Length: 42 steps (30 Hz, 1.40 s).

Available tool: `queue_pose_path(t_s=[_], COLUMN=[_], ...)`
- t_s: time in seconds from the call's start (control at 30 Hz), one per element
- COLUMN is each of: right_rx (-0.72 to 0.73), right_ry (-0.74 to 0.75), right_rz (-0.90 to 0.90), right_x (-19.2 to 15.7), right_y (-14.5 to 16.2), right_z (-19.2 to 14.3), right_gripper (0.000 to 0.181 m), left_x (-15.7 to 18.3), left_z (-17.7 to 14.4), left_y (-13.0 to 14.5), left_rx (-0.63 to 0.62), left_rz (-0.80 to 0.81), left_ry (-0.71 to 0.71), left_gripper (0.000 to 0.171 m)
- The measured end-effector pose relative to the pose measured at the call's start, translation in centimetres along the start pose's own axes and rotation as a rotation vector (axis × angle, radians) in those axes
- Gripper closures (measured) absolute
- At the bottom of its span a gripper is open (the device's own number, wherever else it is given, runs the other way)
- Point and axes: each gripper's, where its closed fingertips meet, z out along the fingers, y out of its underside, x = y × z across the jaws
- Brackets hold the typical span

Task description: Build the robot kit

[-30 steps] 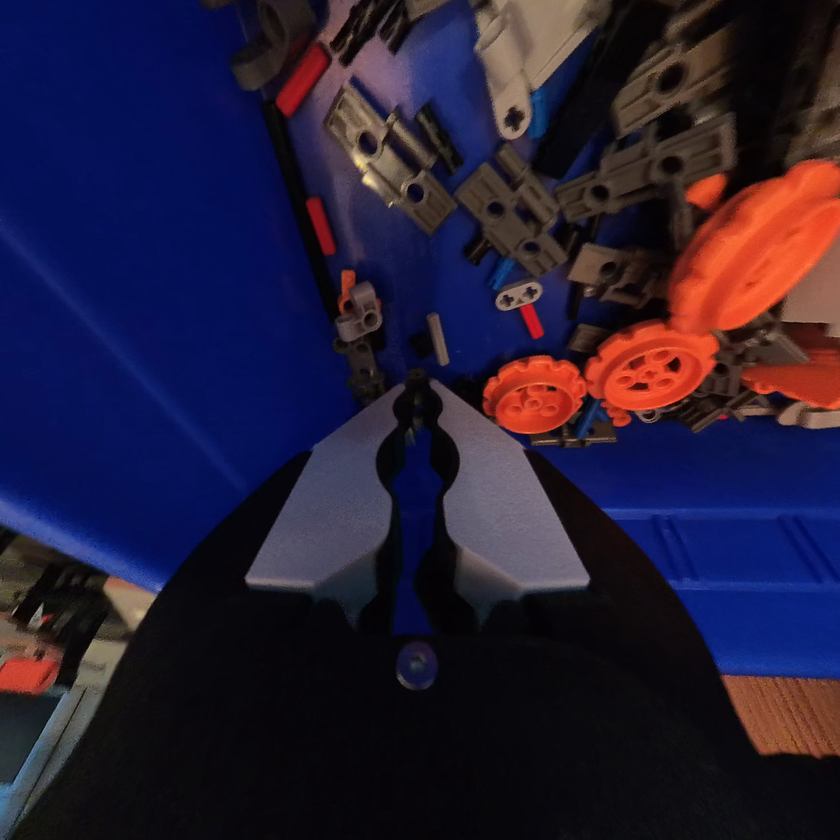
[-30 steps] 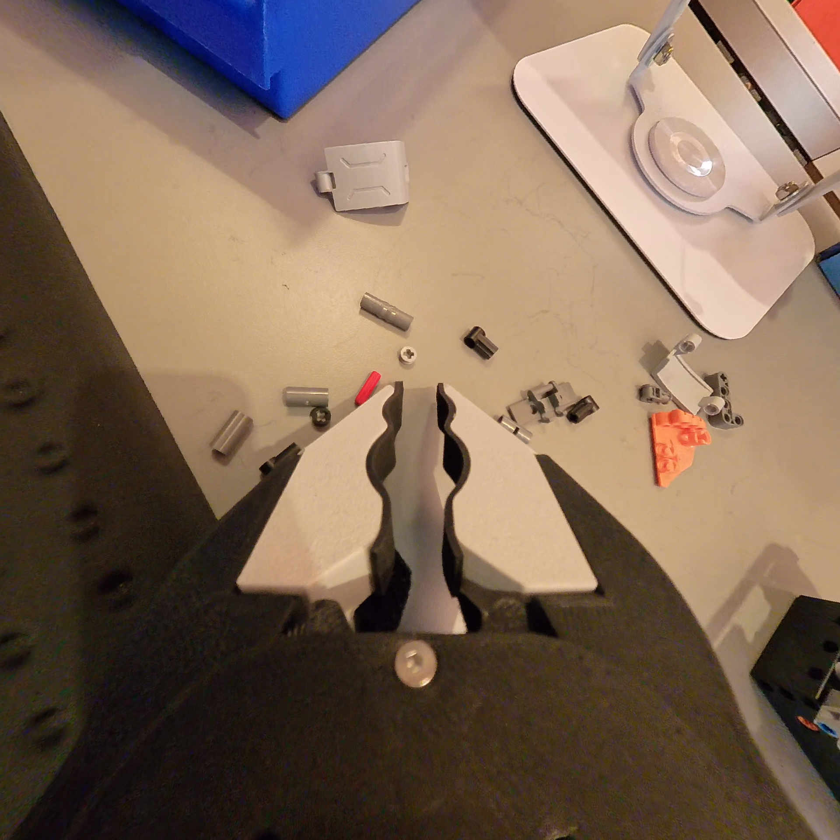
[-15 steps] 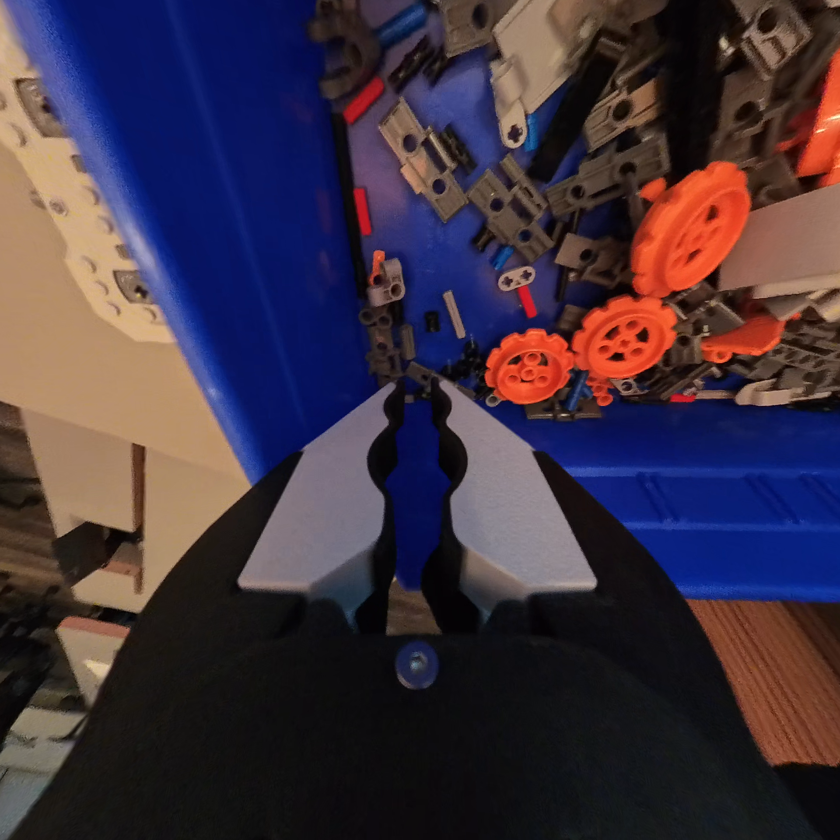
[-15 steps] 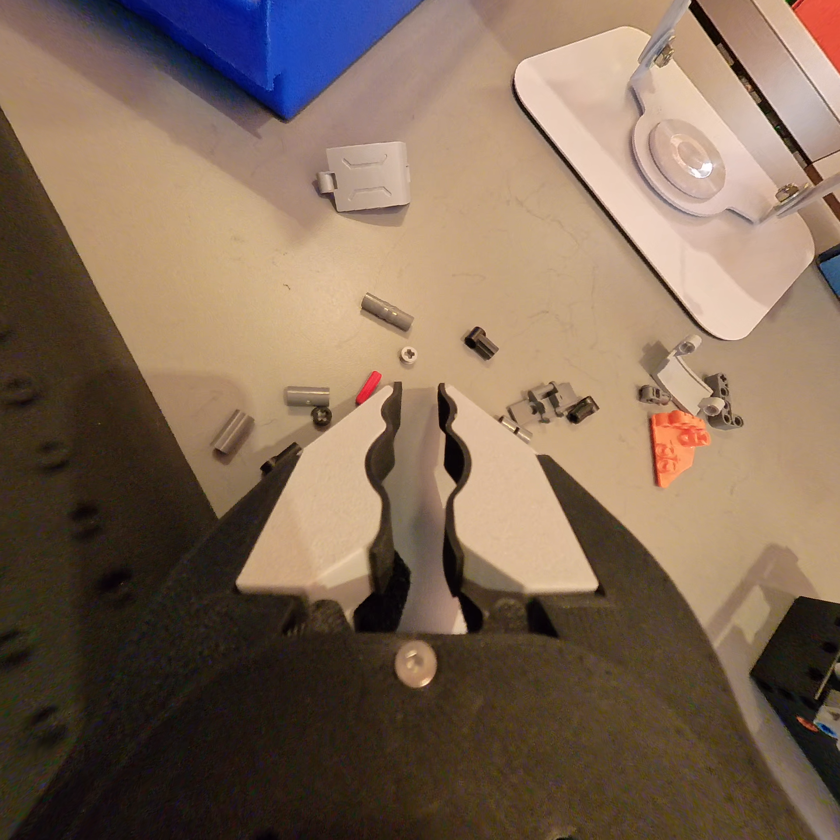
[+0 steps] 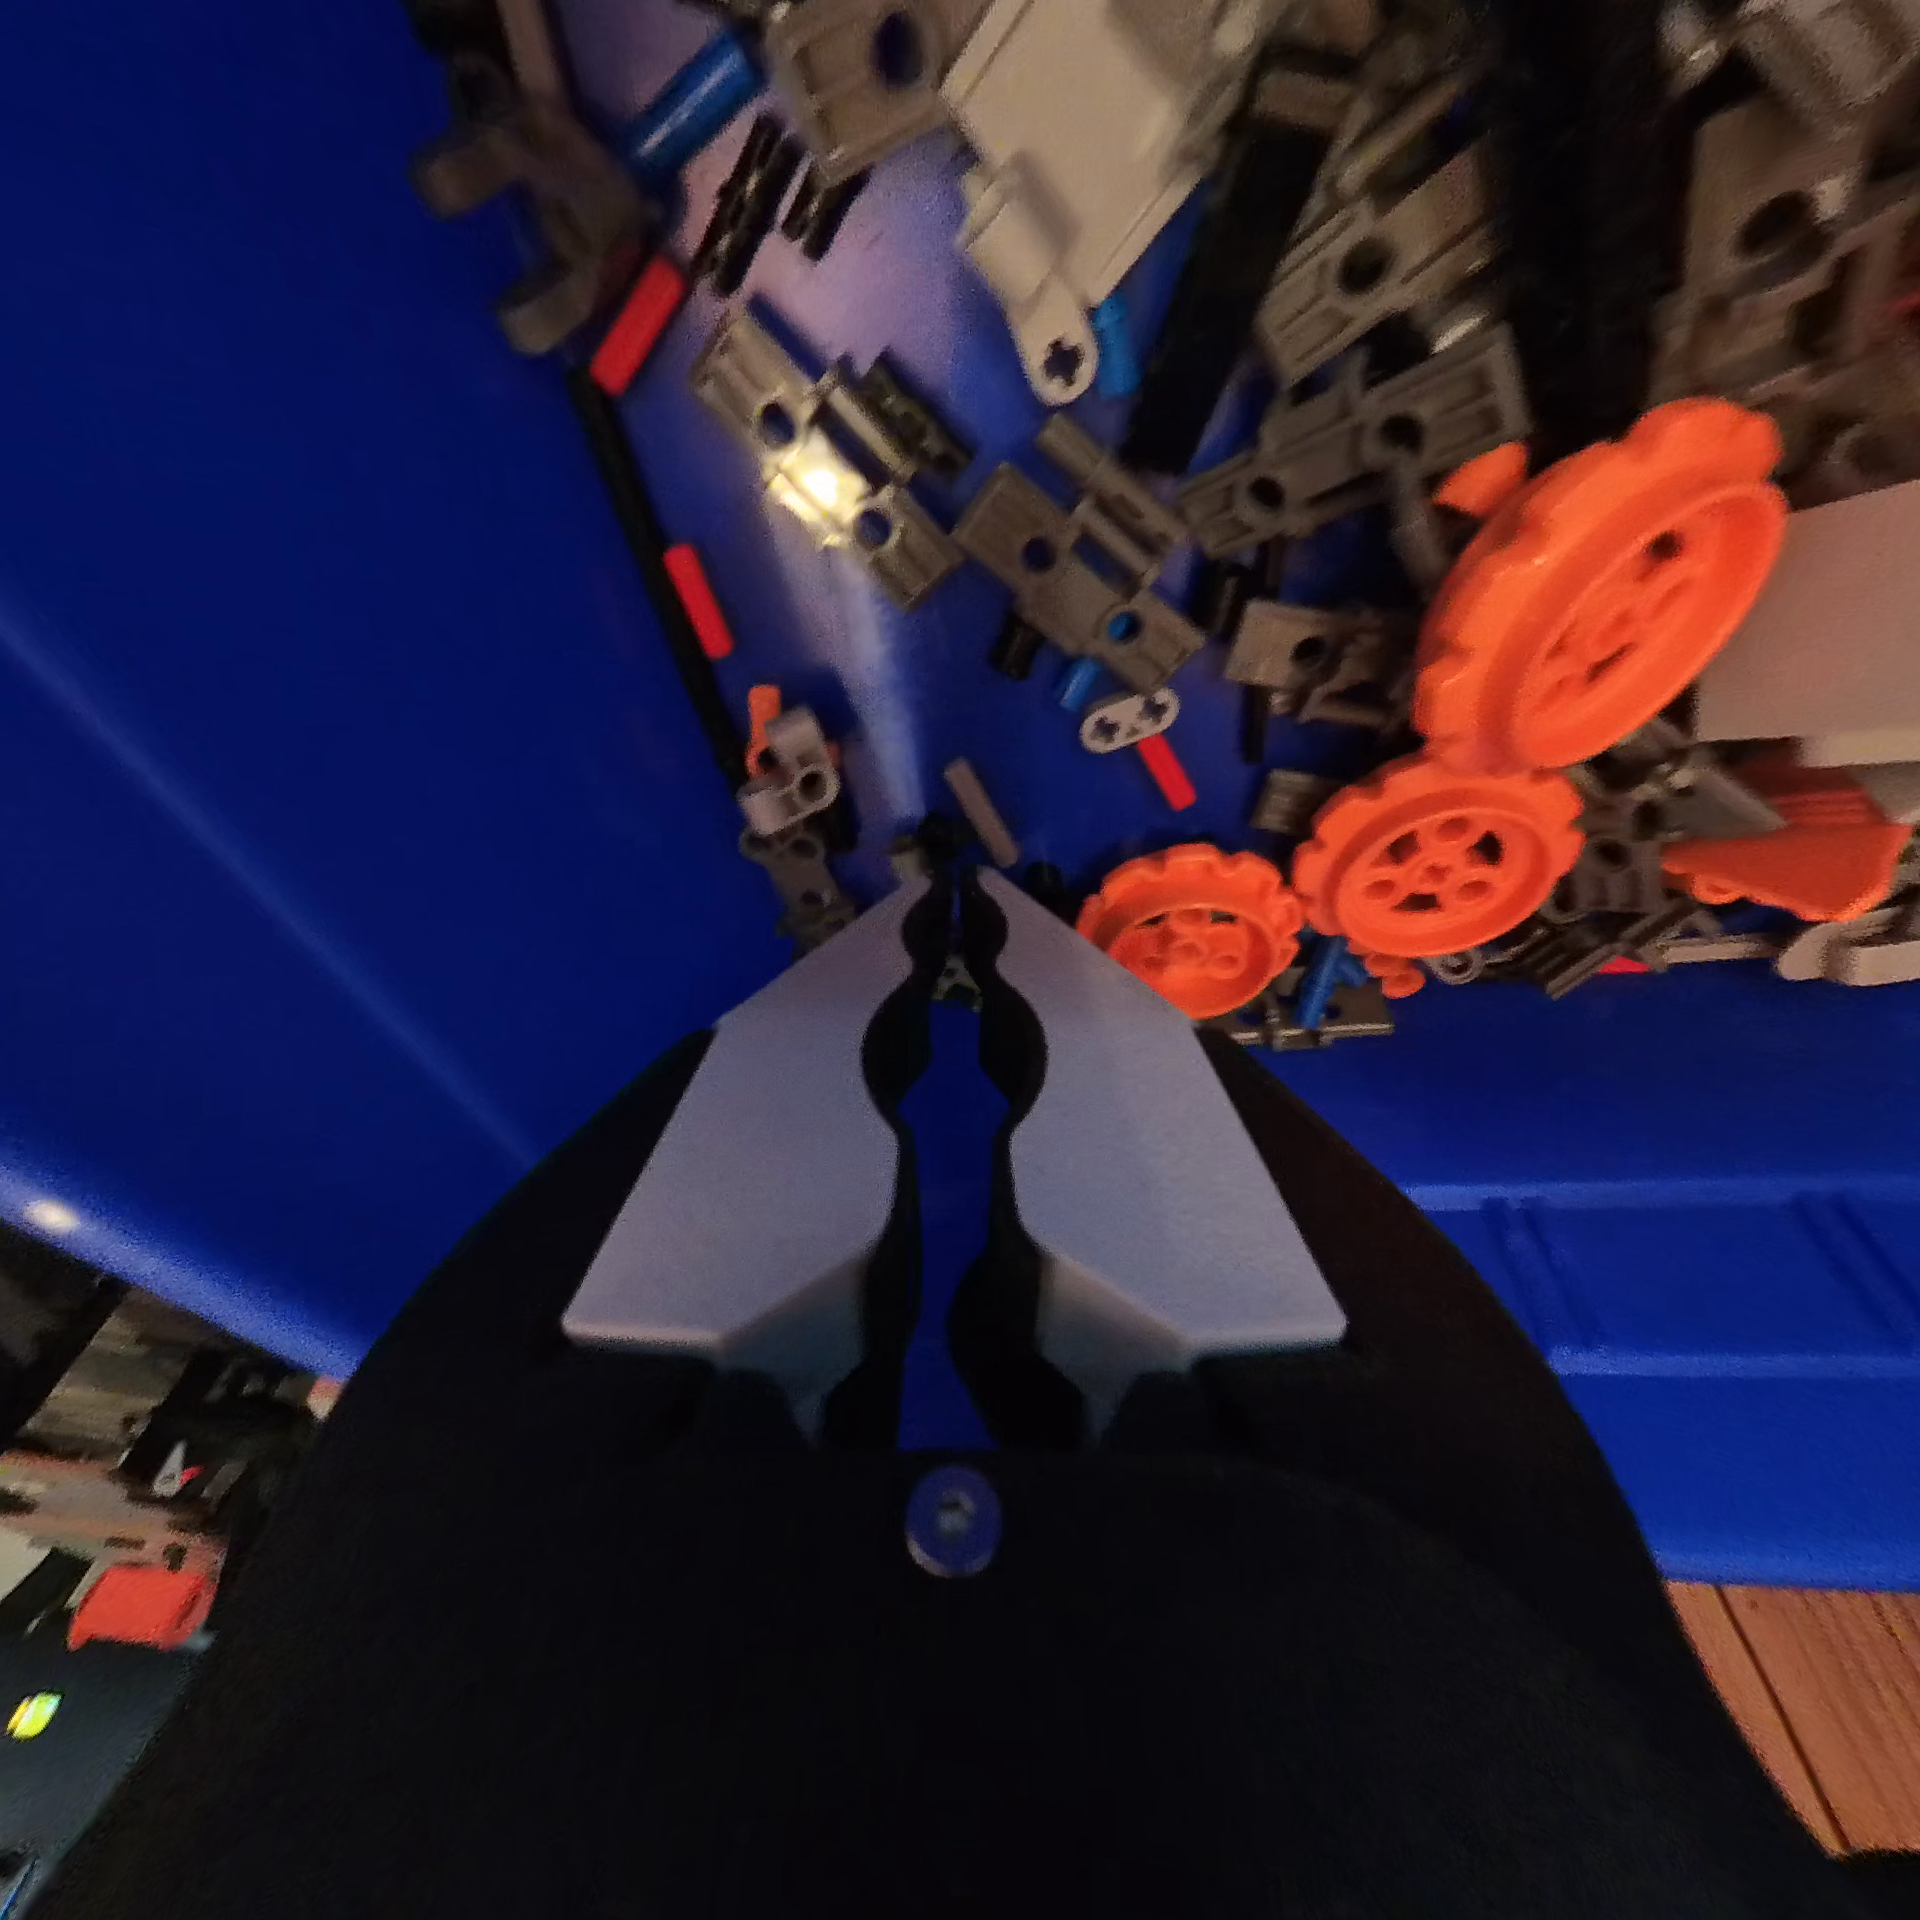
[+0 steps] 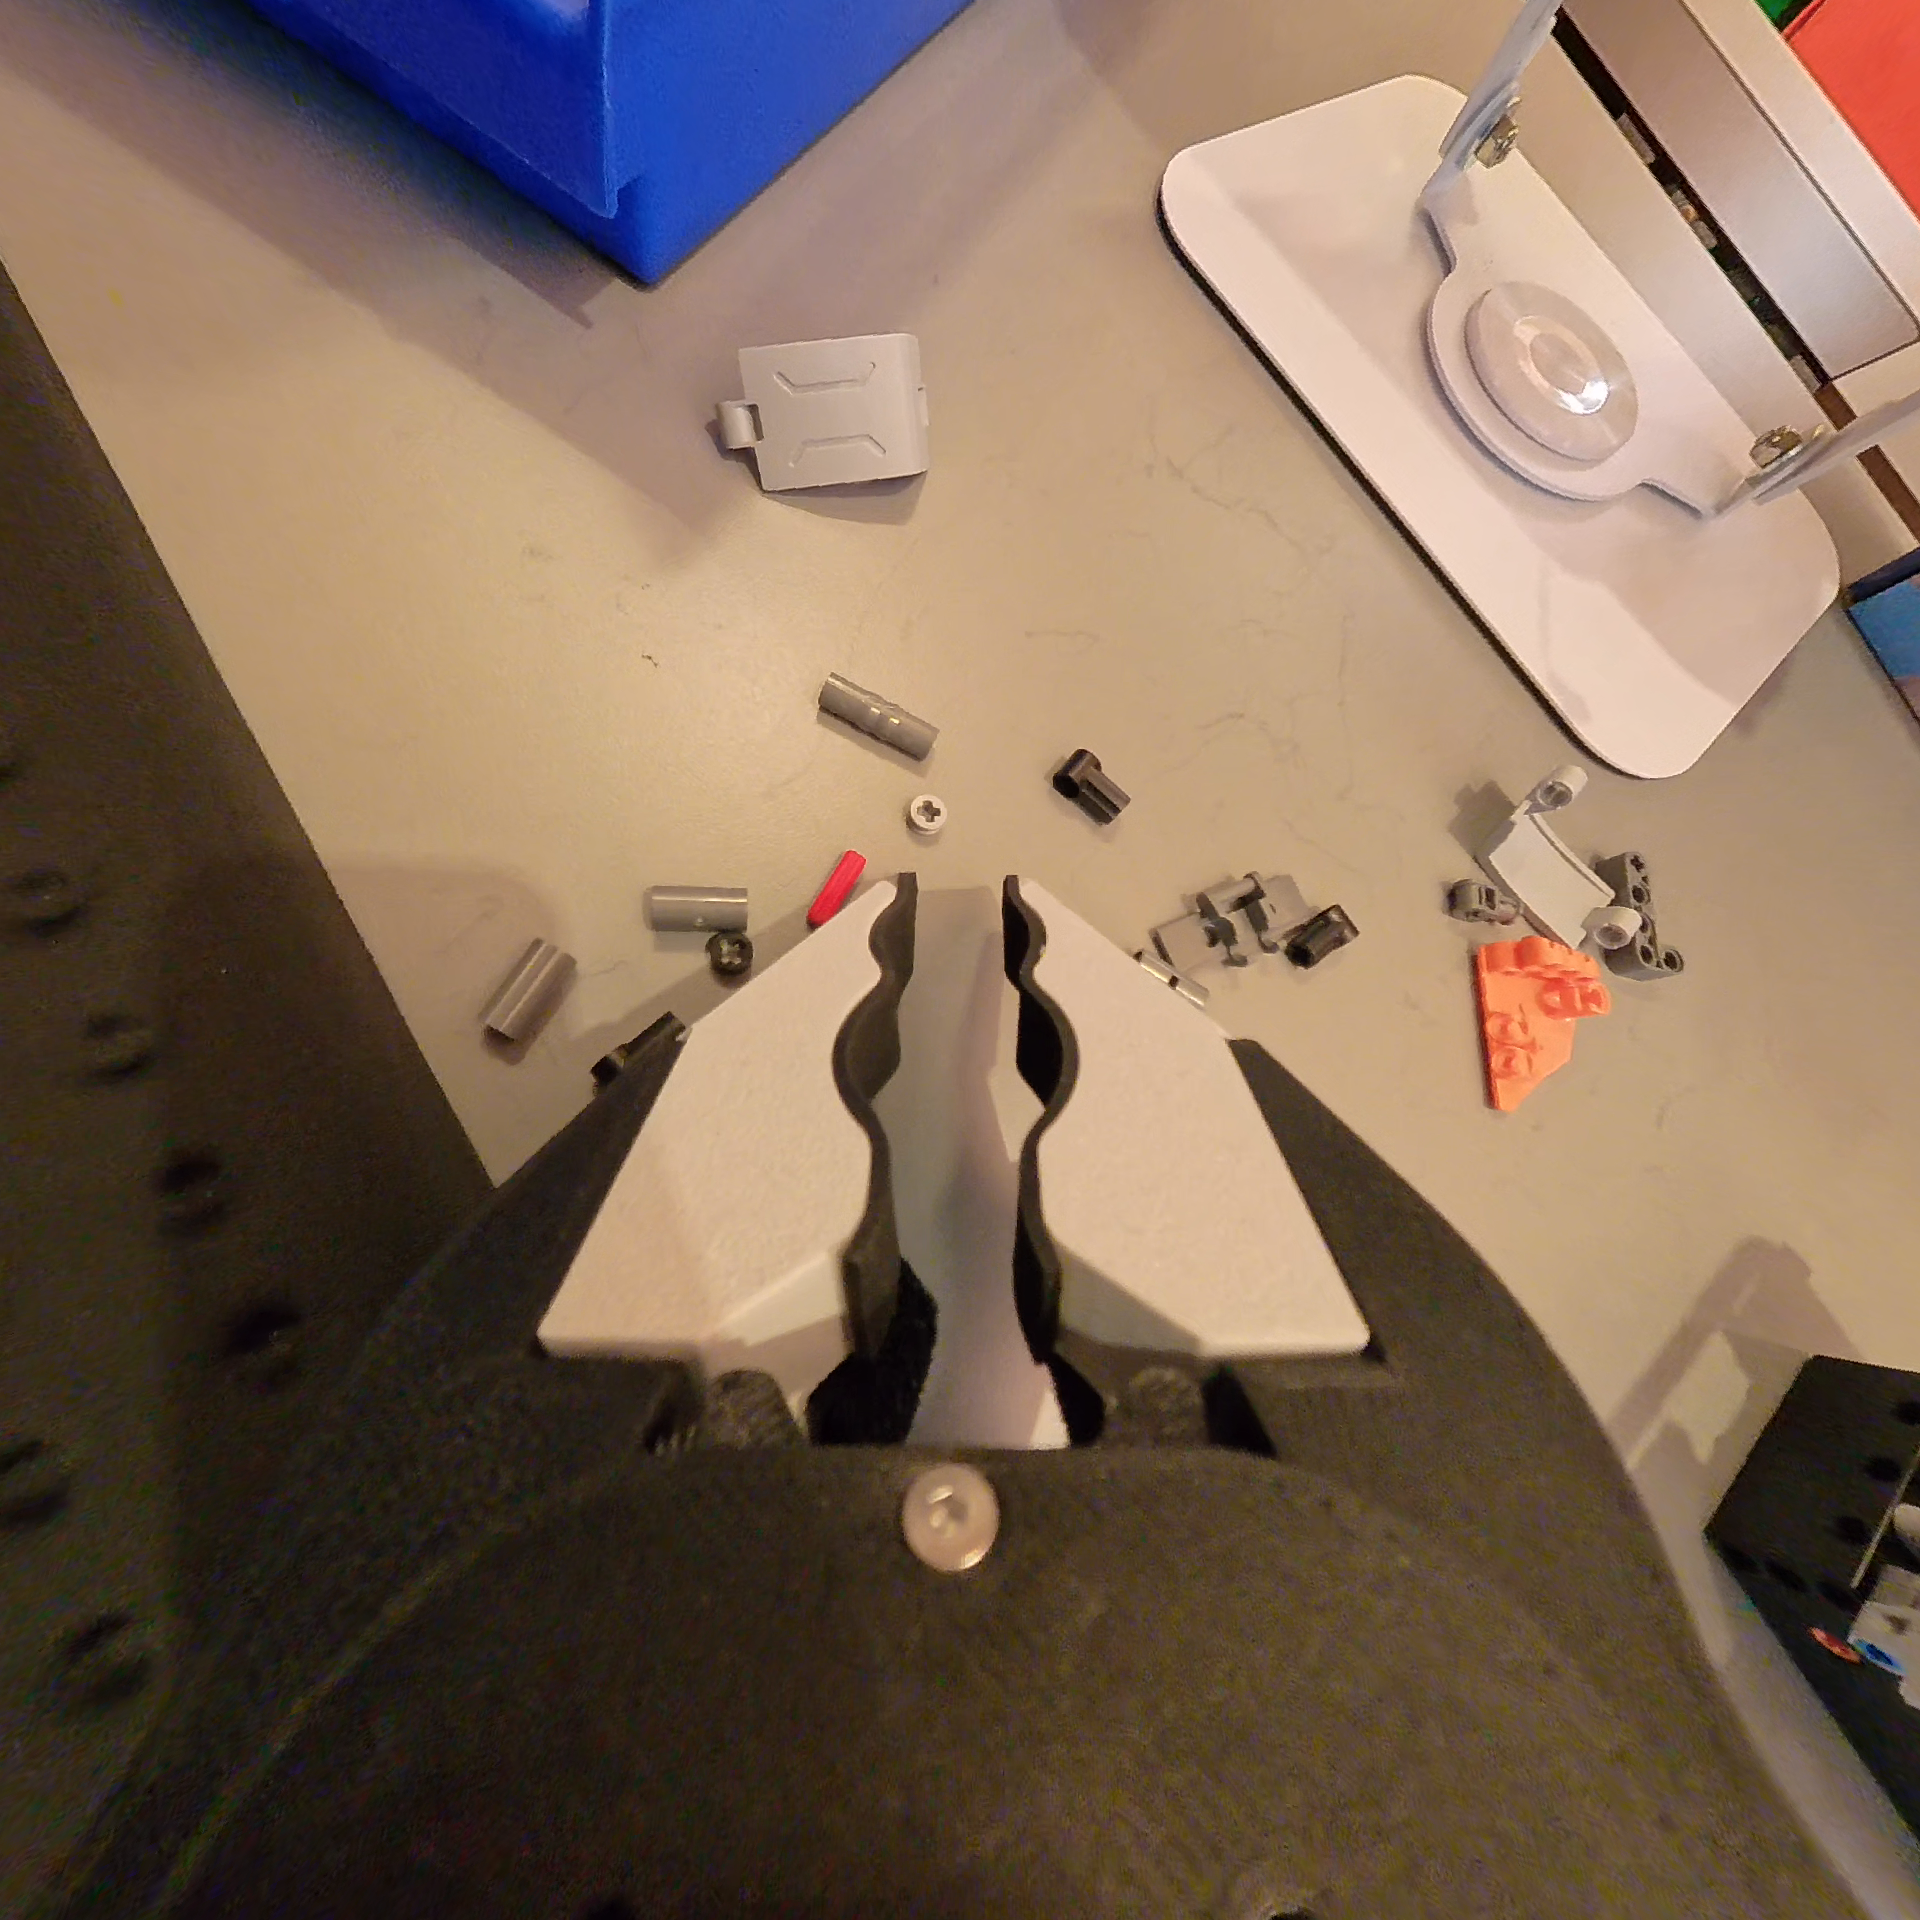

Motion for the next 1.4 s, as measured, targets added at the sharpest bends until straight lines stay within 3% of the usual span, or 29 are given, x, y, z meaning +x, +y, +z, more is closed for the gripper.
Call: queue_pose_path(t_s=[0.3, 0.37, 0.53, 0.73, 0.8, 0.97, 1.23, 1.3, 1.4], right_rx=[0.008, 0.011, 0.017, 0.02, 0.021, 0.024, 0.029, 0.031, 0.031], right_ry=[0.0, 0.002, 0.004, 0.006, 0.006, 0.008, 0.009, 0.011, 0.011], right_rz=[-0.001, -0.001, -0.003, -0.004, -0.003, -0.003, -0.001, -0.001, -0.004], right_x=[0.0, 0.0, 0.0, 0.0, 0.0, 0.1, 0.1, 0.1, 0.1], right_y=[-0.1, -0.2, -0.2, -0.3, -0.3, -0.3, -0.4, -0.4, -0.4], right_z=[-0.1, -0.1, -0.2, -0.2, -0.2, -0.3, -0.3, -0.3, -0.3], right_gripper=[0.166, 0.166, 0.166, 0.166, 0.166, 0.166, 0.166, 0.166, 0.166], left_x=[0.3, -0.1, -0.6, -0.6, -0.3, 0.1, 0.2, 0.1, 0.0], left_z=[0.0, -0.6, 0.1, 0.2, 0.0, 0.5, 0.6, 0.5, 0.4], left_y=[0.4, 0.4, 0.8, 0.4, -0.1, 0.0, -0.1, 0.0, -0.1], left_rx=[0.001, 0.031, -0.014, -0.014, 0.021, 0.016, 0.005, 0.007, 0.013], left_rz=[-0.027, -0.065, -0.065, -0.041, -0.028, -0.027, -0.023, -0.073, -0.101], left_ry=[0.013, 0.005, -0.025, -0.02, 0.007, 0.045, 0.051, 0.068, 0.076], left_gripper=[0.171, 0.156, 0.149, 0.153, 0.166, 0.162, 0.171, 0.153, 0.151])
